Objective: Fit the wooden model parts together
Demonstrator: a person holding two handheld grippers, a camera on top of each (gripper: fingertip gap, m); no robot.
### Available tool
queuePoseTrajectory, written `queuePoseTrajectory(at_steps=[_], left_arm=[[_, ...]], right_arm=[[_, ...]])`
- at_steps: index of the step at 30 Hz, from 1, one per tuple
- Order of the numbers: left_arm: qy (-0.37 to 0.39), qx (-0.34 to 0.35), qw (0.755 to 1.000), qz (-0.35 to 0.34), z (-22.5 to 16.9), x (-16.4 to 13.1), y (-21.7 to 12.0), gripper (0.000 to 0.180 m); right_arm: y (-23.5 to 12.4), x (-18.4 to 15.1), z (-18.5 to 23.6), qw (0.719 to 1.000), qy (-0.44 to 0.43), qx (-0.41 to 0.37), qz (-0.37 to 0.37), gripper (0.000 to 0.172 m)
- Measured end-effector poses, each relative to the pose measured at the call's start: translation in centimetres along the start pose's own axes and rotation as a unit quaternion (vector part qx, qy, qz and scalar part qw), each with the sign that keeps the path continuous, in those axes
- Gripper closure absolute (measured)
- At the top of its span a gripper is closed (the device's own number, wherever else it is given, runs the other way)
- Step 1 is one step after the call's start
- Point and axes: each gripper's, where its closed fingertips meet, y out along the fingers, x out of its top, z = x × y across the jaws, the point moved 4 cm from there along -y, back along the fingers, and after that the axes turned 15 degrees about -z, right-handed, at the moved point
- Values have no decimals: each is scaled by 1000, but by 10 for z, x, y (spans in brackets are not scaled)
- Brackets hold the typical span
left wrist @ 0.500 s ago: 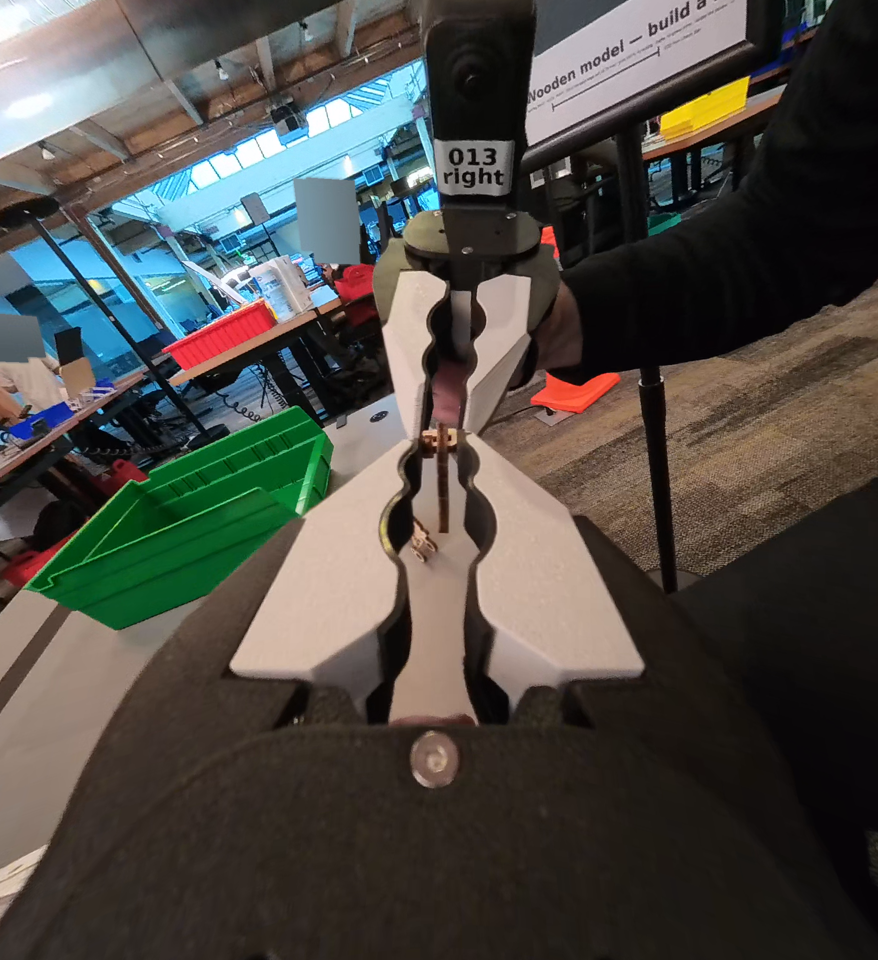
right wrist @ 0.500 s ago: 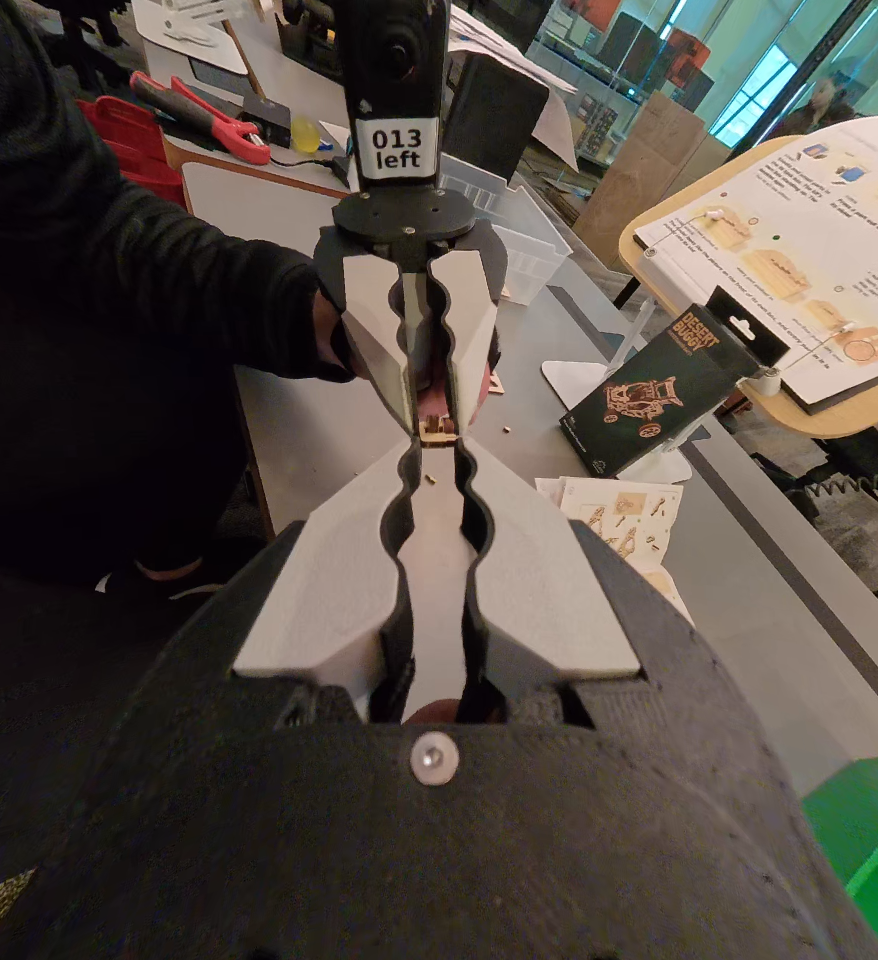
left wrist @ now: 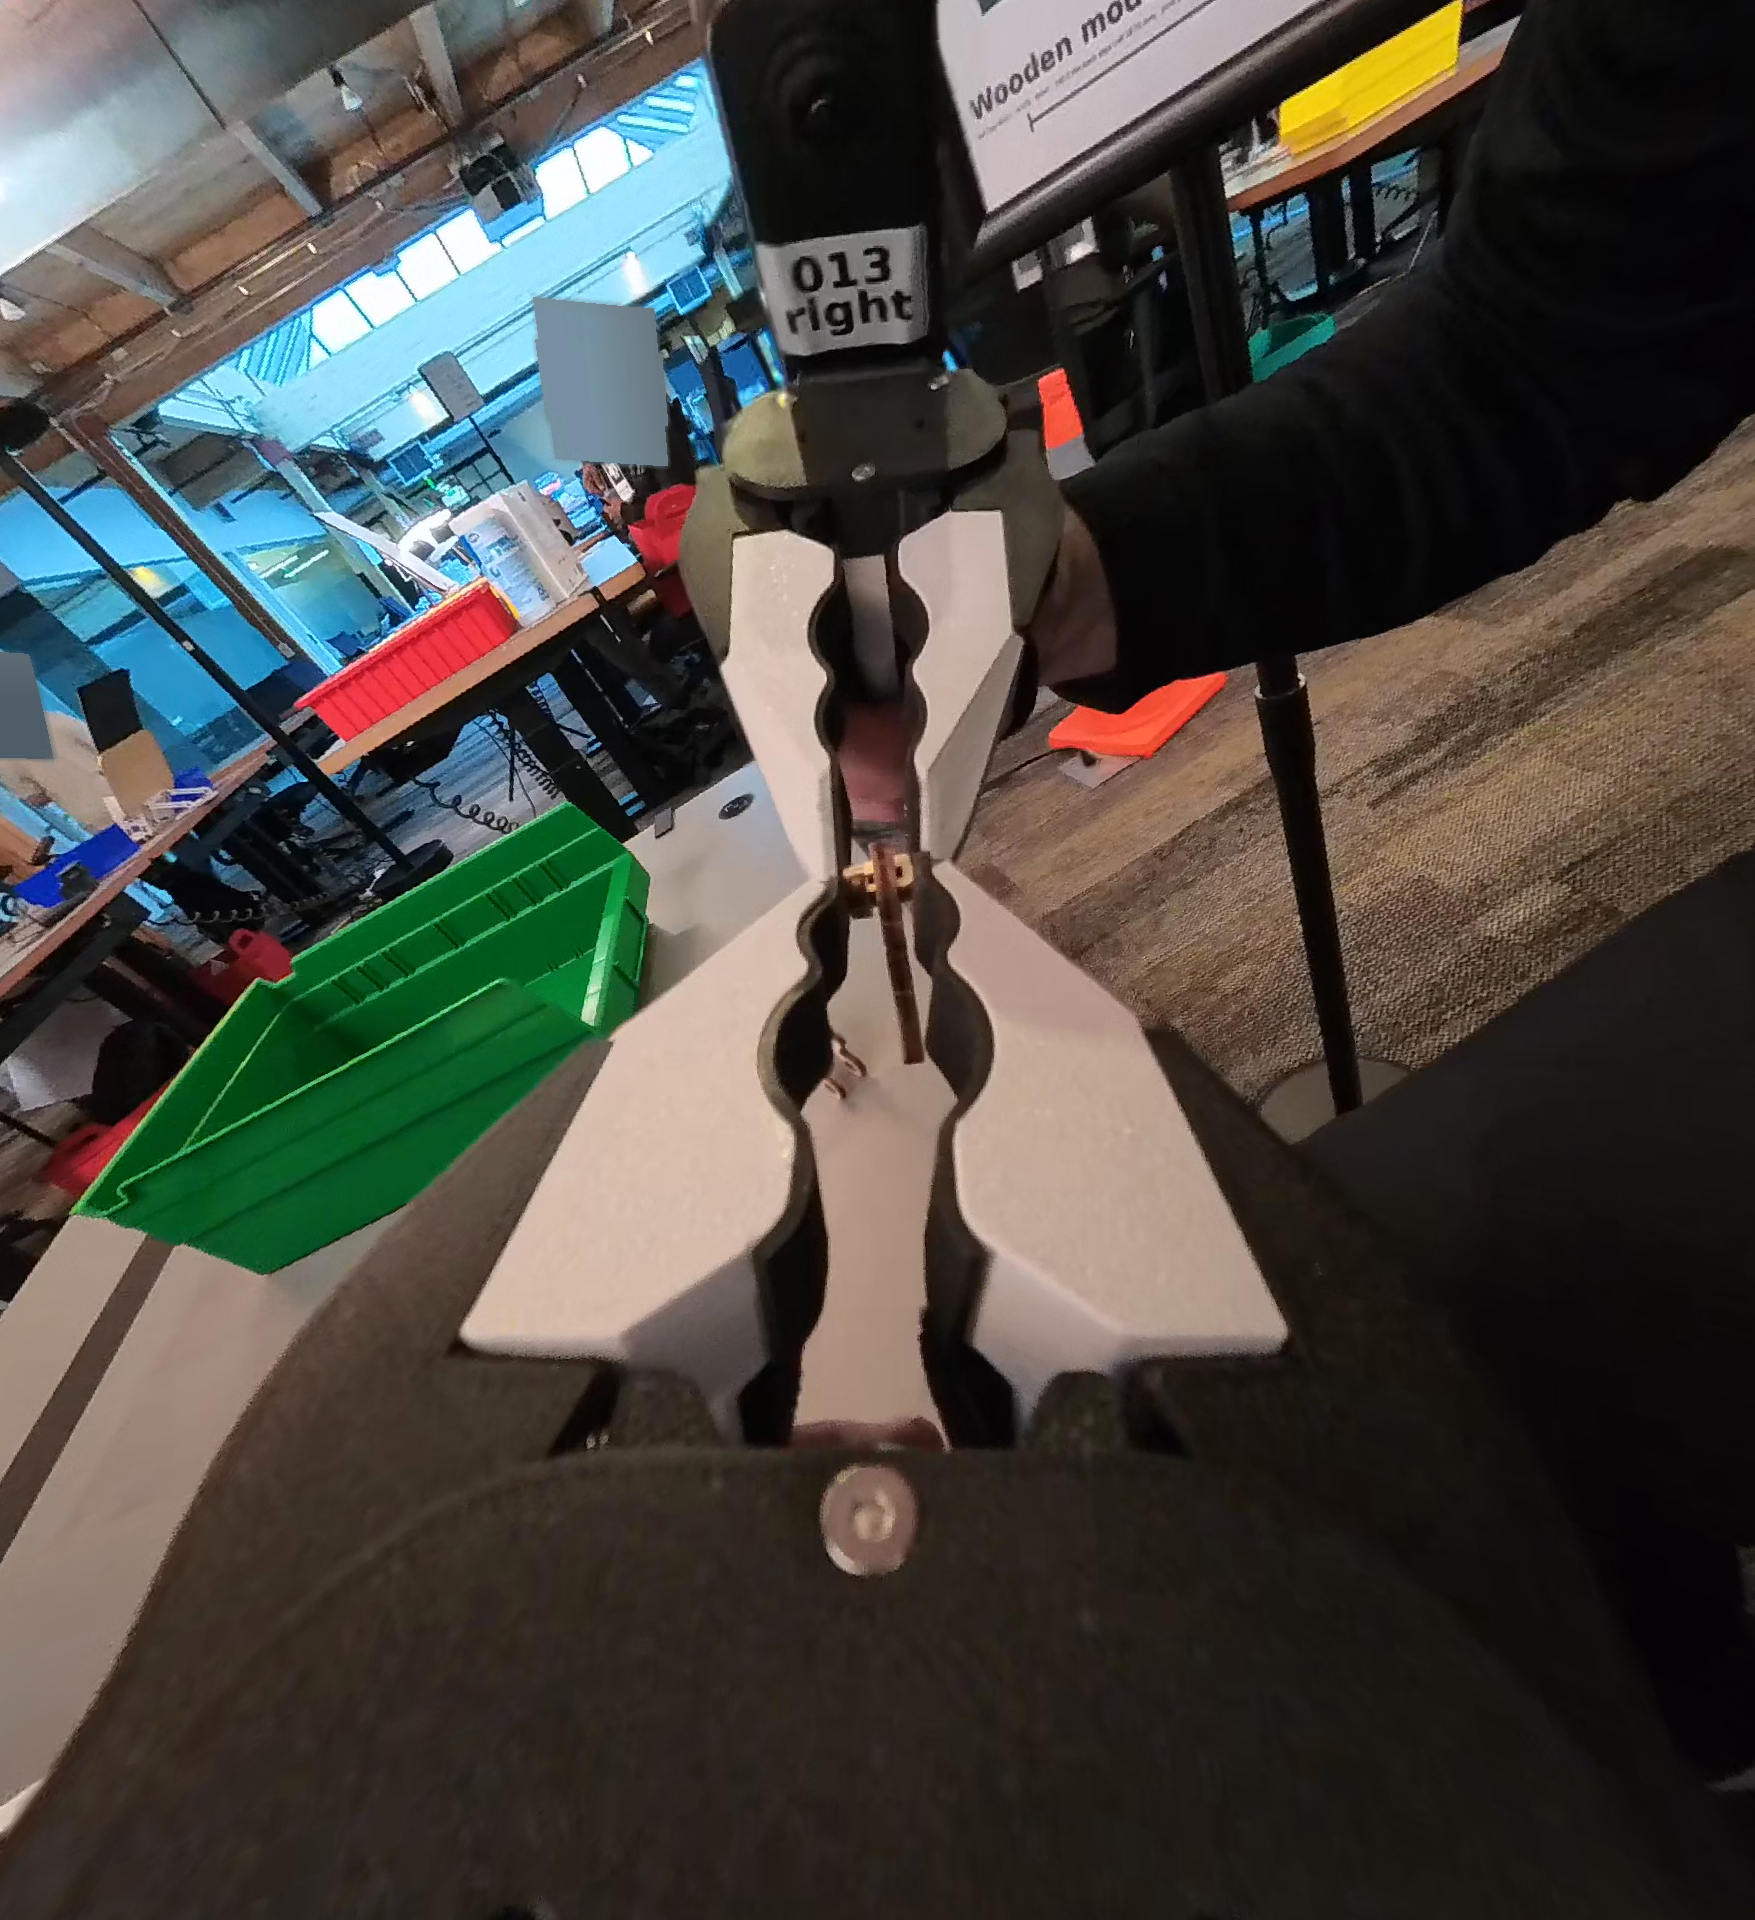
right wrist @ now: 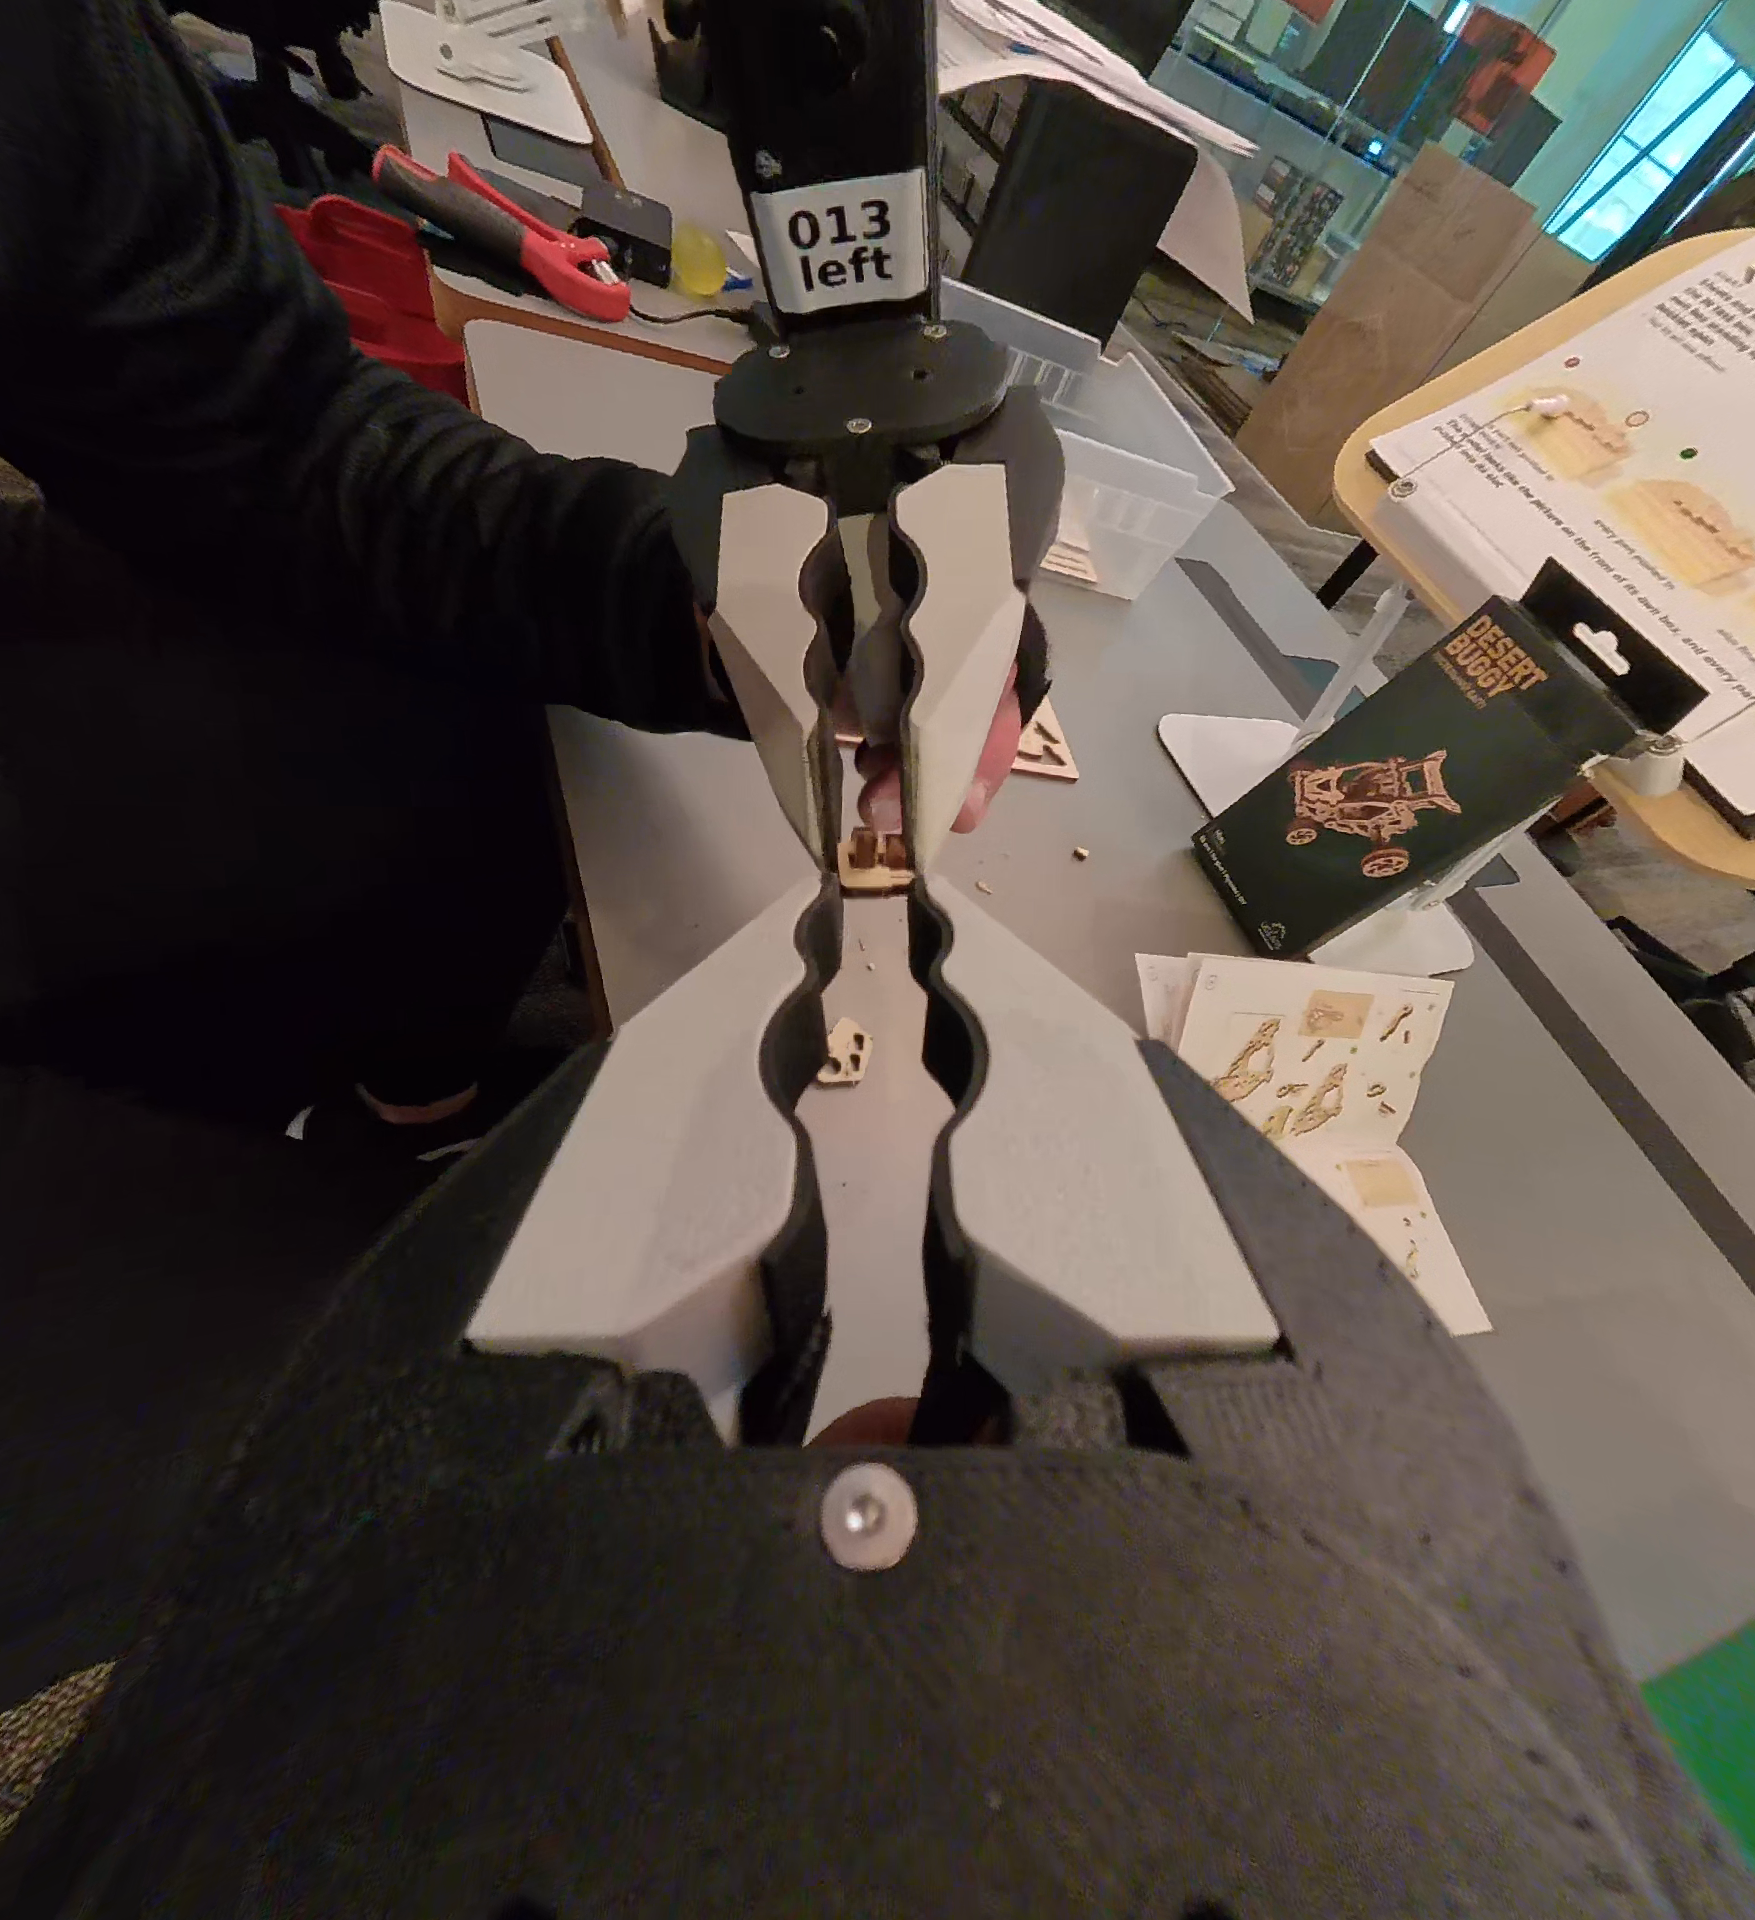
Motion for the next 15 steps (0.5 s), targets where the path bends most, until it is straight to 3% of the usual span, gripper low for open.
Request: queuePoseTrajectory(at_steps=[6, 15], left_arm=[[-17, -13, 1000, -6, -3, 1, 1, 170], [7, 27, 1000, -14, 5, 2, 4, 164]], right_arm=[[-1, 0, 4, 1000, 10, 7, -3, 162], [-6, 2, -3, 1000, 3, -28, -10, 161]])
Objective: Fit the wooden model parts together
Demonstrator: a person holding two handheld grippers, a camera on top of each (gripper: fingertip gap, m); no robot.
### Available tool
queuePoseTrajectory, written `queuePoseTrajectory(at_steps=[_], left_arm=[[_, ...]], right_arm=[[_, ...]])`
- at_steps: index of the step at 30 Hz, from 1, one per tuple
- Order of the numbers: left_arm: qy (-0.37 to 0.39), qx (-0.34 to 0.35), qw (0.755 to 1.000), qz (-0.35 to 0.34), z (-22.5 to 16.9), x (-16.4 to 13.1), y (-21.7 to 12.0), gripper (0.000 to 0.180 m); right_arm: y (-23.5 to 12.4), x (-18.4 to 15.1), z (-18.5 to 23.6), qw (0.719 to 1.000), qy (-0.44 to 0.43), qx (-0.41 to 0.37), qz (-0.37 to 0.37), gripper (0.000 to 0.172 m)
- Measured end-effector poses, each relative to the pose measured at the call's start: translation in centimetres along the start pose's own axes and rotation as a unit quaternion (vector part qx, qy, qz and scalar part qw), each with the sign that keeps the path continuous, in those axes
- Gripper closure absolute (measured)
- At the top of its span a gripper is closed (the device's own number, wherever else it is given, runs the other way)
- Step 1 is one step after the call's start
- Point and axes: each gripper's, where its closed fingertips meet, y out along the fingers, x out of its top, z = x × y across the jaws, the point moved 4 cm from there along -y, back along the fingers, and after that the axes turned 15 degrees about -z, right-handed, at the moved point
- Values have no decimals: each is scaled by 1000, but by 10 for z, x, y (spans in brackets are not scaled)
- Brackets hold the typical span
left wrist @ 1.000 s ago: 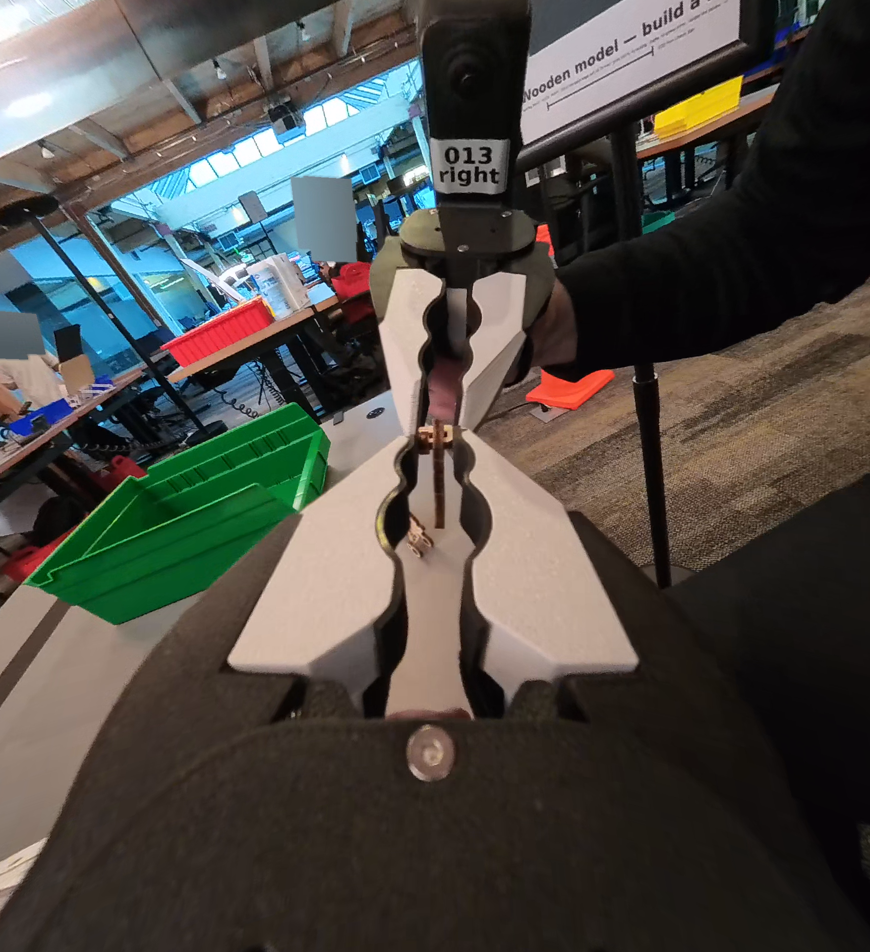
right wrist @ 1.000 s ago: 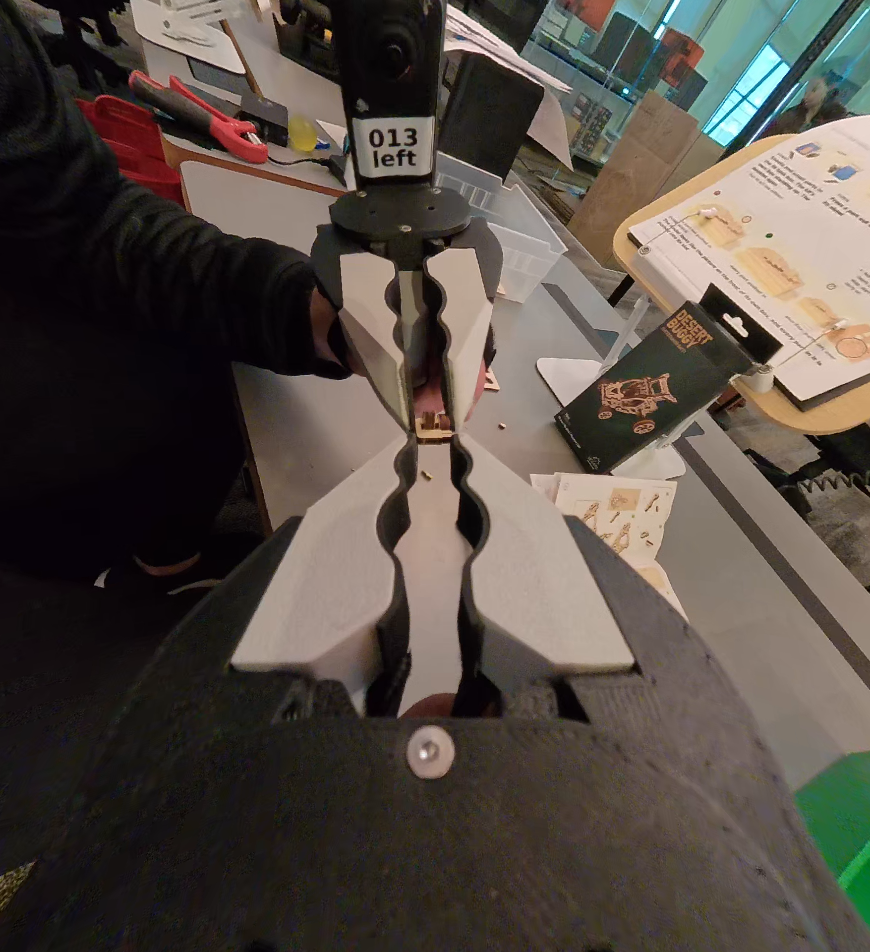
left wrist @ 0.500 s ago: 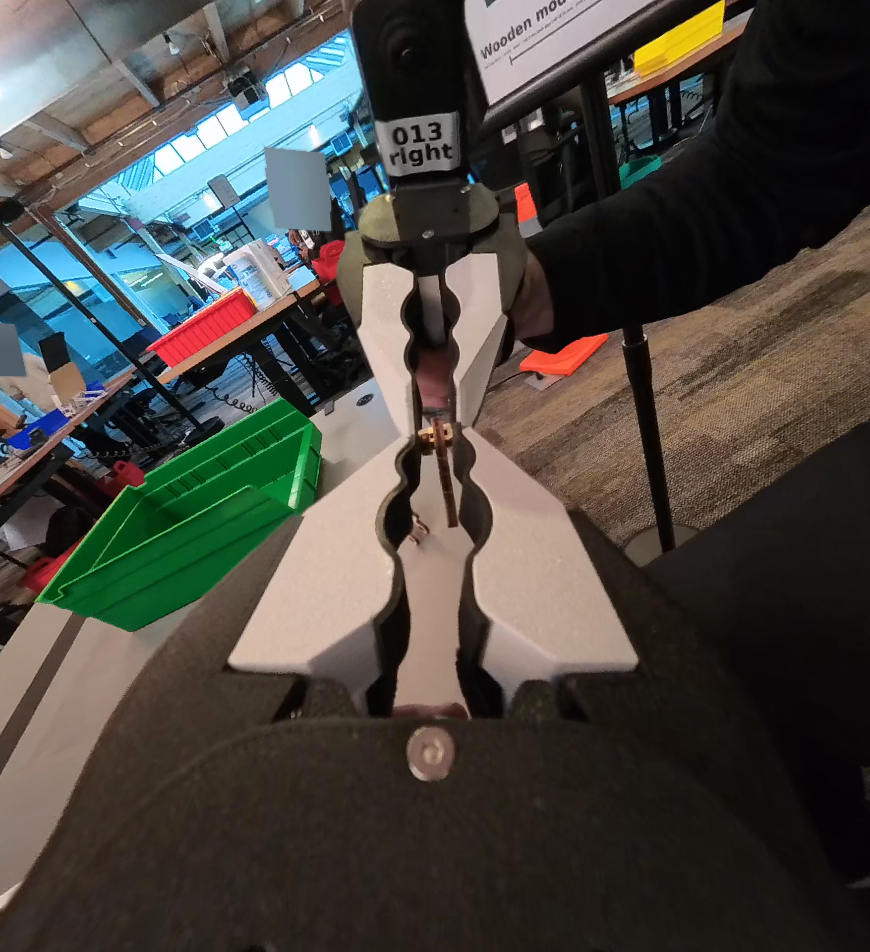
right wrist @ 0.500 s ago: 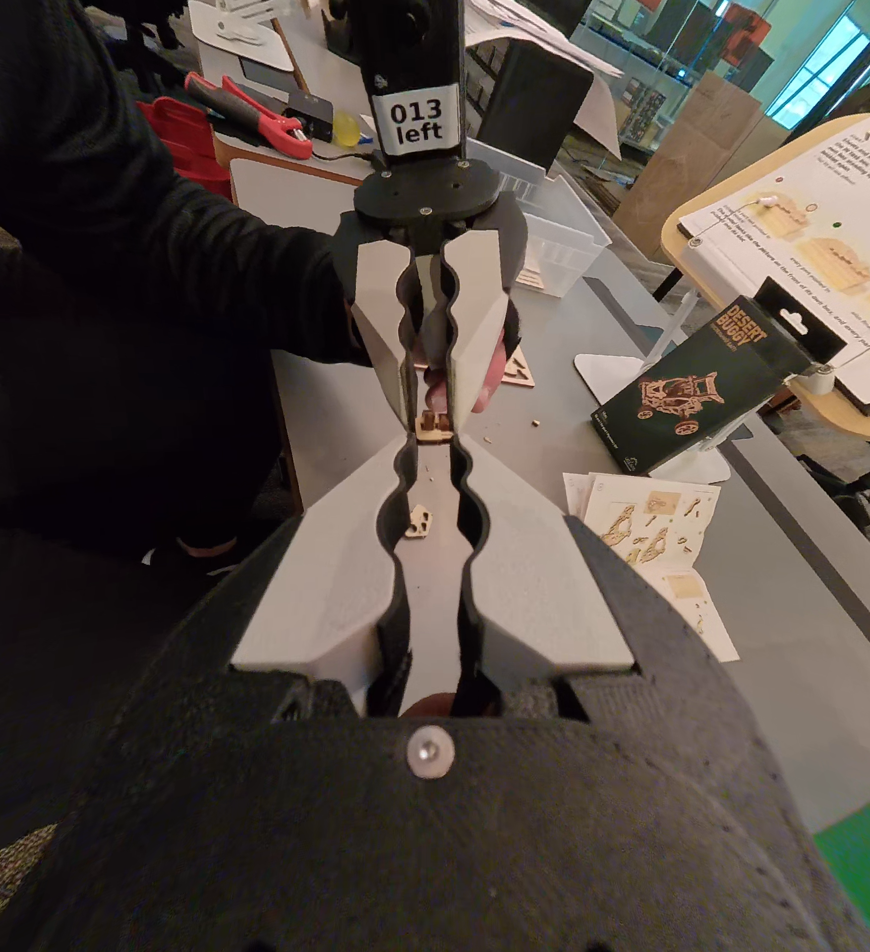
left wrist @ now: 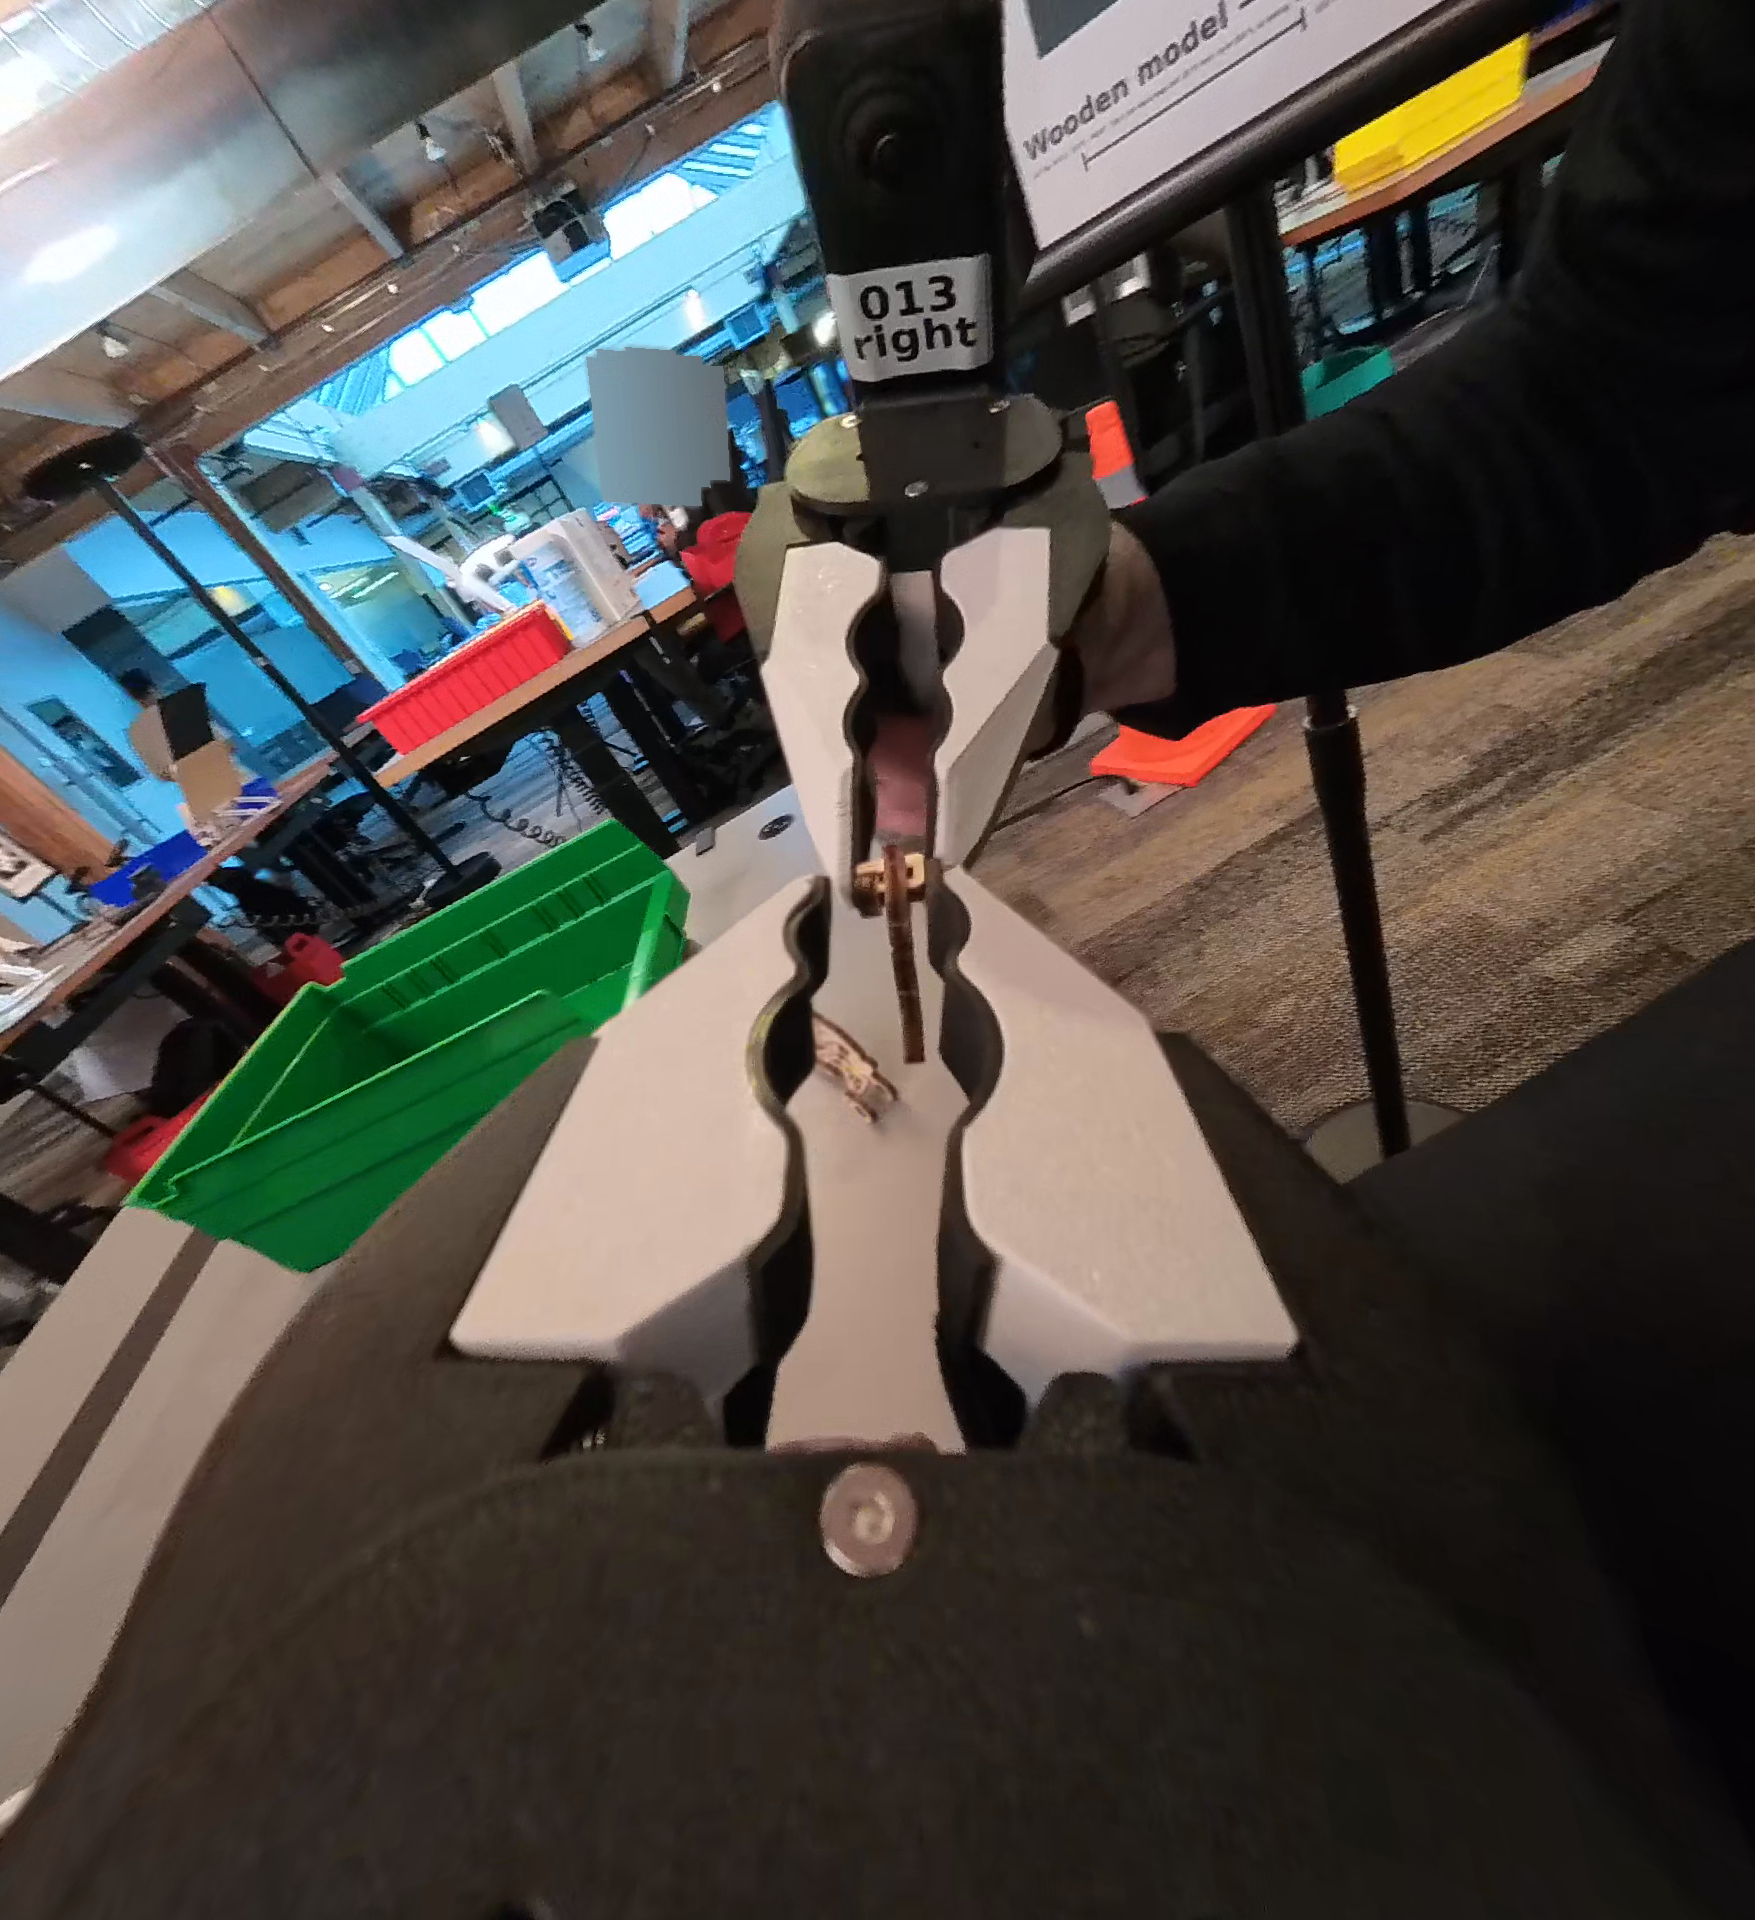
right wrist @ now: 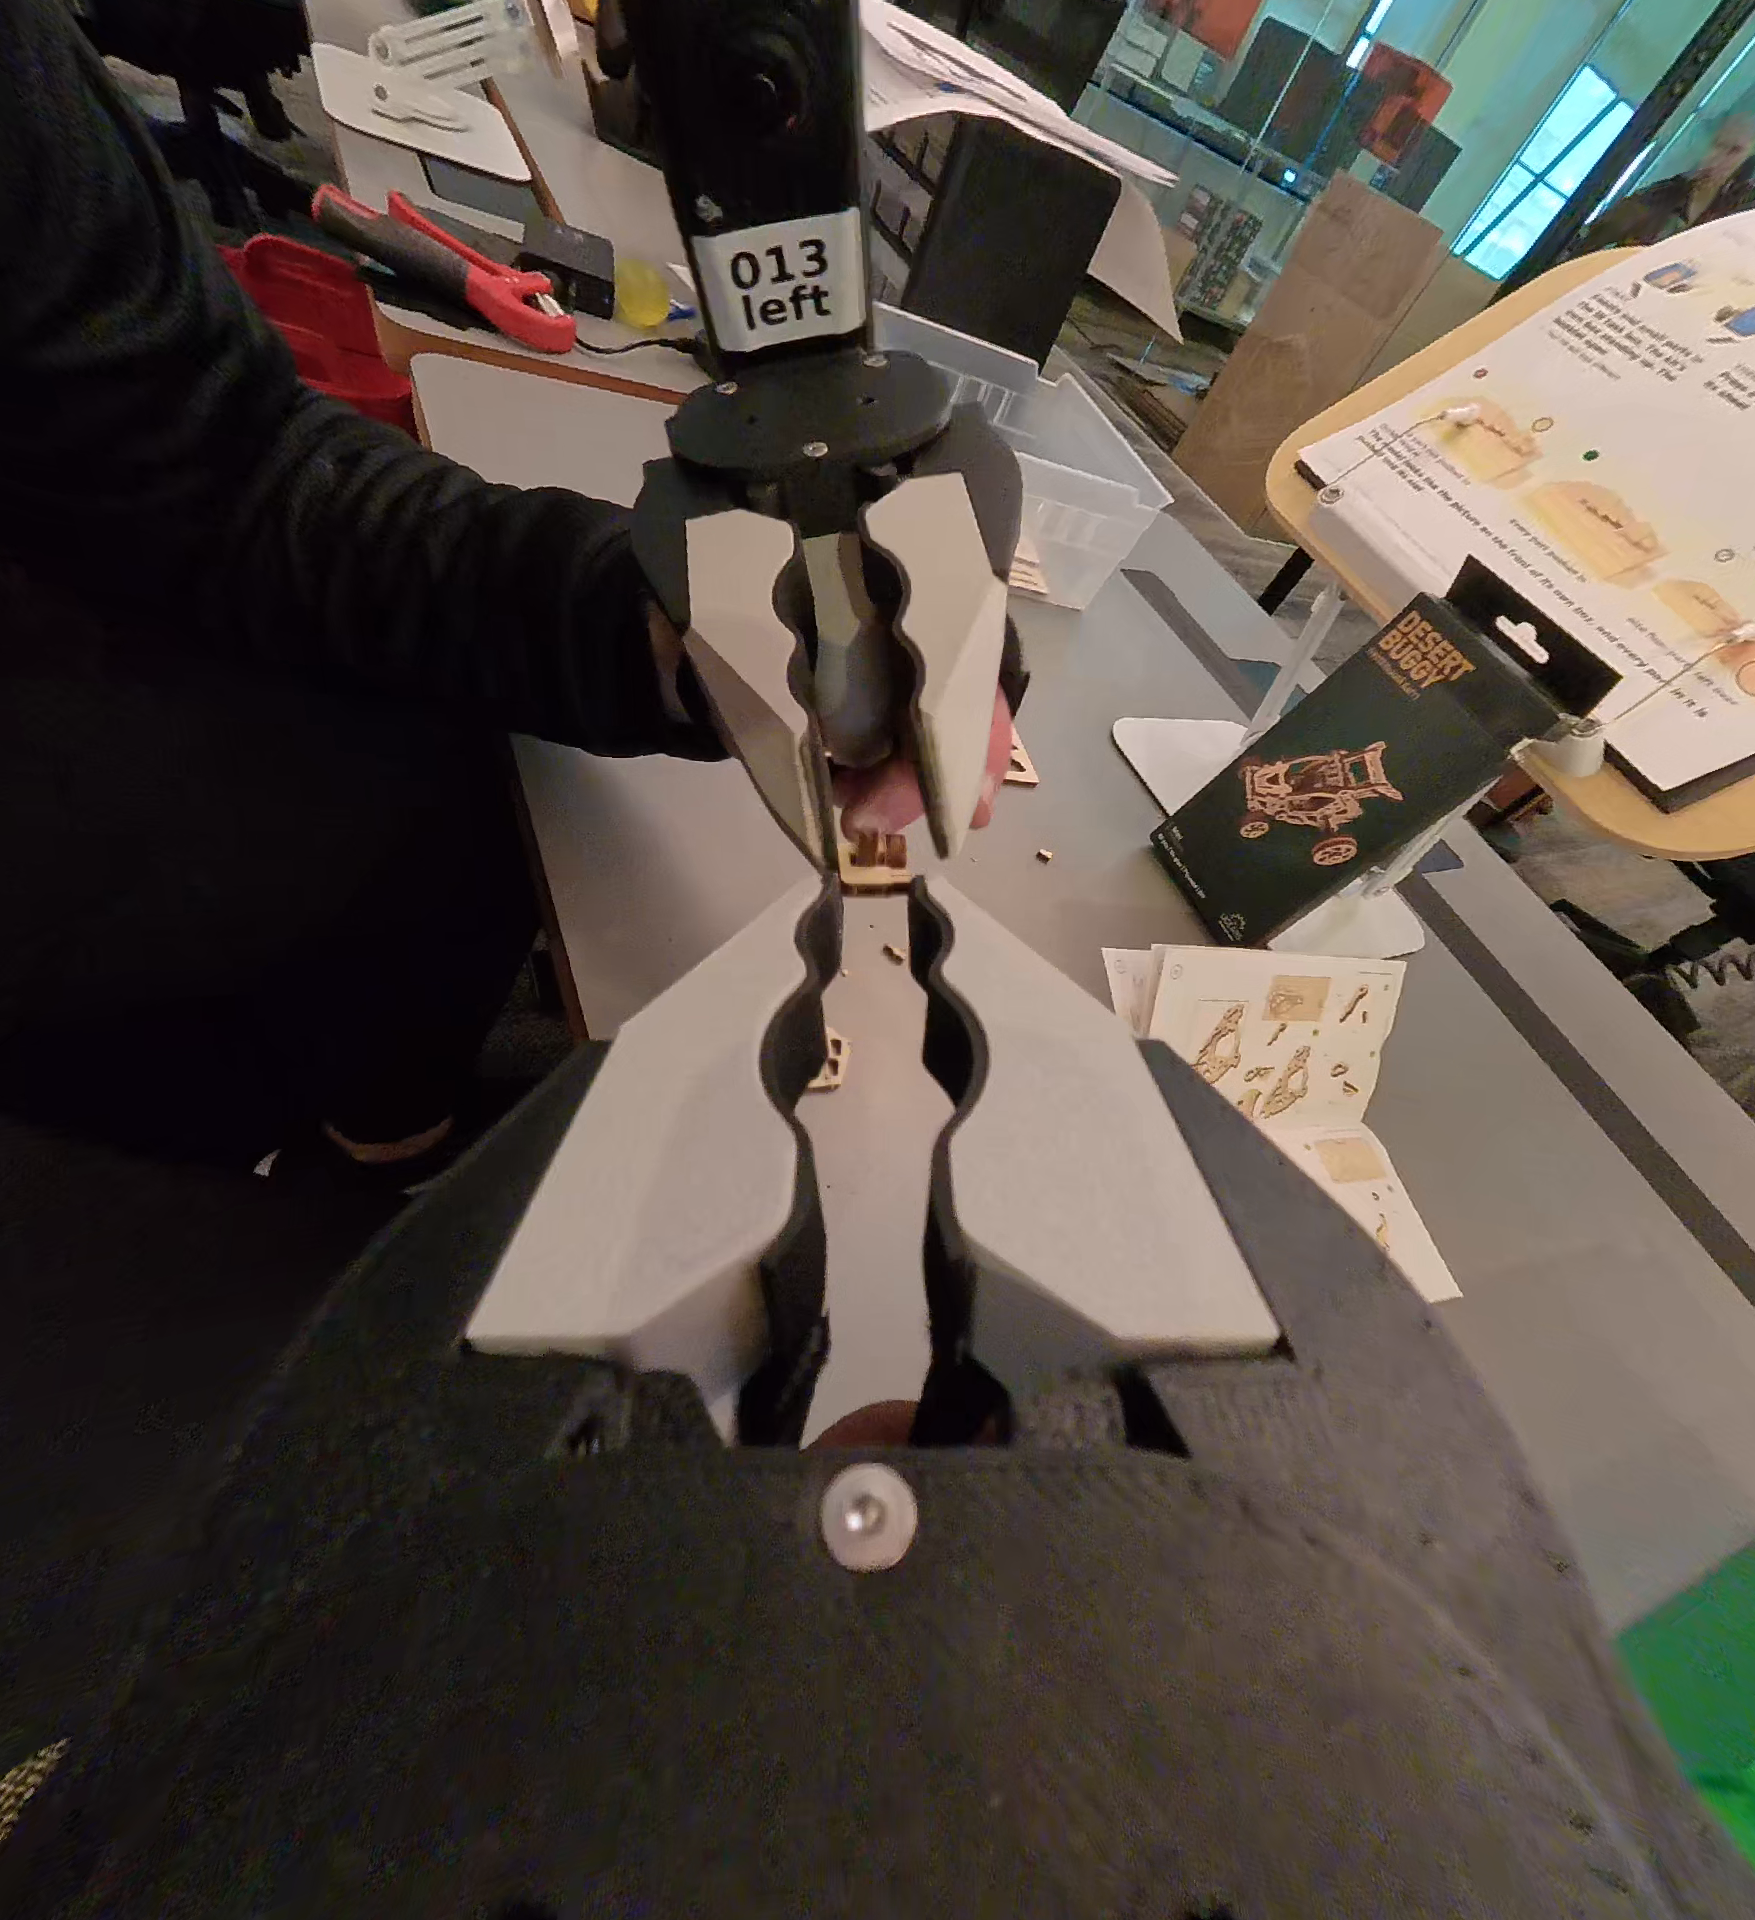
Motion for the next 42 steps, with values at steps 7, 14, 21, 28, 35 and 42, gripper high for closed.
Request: queuePoseTrajectory(at_steps=[7, 14, 21, 28, 35, 42], left_arm=[[23, 8, 1000, 6, -1, 1, 0, 169], [29, 0, 999, 12, -3, 2, 1, 170], [52, 4, 998, 30, -4, 3, 1, 170], [62, 5, 997, 37, -3, 3, 3, 170], [112, 29, 992, 52, -2, 7, 5, 168], [111, 16, 991, 69, -4, 5, 5, 172]], right_arm=[[-2, 2, -2, 1000, 0, -6, -5, 162], [-2, 2, 0, 1000, -7, 1, -1, 162], [-3, 3, 0, 1000, -8, 2, 0, 162], [-3, 2, 0, 1000, -4, -4, 2, 162], [-4, 4, -4, 1000, -8, -8, 3, 162], [-4, 2, -2, 1000, -24, -7, 18, 162]])
